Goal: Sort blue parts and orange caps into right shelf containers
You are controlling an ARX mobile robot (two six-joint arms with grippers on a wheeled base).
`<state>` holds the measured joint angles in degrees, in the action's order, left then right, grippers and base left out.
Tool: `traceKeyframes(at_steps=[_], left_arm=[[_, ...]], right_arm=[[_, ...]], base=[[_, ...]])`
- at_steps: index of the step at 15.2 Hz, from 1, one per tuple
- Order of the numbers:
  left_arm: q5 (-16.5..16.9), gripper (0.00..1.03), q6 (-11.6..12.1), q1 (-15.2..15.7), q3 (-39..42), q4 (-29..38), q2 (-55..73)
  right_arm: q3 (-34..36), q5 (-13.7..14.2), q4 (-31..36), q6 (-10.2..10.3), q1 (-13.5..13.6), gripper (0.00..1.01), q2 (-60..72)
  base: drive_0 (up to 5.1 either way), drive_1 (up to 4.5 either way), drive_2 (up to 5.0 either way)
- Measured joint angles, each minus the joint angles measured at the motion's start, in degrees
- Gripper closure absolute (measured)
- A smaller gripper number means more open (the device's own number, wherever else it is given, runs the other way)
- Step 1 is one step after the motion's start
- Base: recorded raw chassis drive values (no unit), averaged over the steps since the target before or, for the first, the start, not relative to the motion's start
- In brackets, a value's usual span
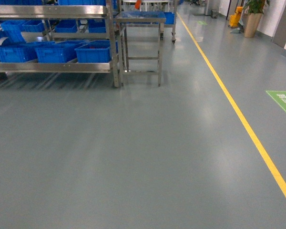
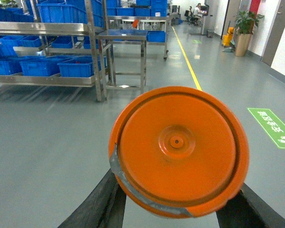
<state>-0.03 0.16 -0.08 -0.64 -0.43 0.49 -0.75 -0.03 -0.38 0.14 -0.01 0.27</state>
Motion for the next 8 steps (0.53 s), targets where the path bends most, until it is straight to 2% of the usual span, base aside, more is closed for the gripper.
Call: traceKeyframes(at_steps=[8], left_arm=[[0.0, 0.61, 0.0, 0.0, 0.0, 0.2, 0.0]], right_arm=[[0.0, 0.0, 0.2, 0.0, 0.0, 0.57, 0.0]], base=[[0.0, 4.29, -4.4]])
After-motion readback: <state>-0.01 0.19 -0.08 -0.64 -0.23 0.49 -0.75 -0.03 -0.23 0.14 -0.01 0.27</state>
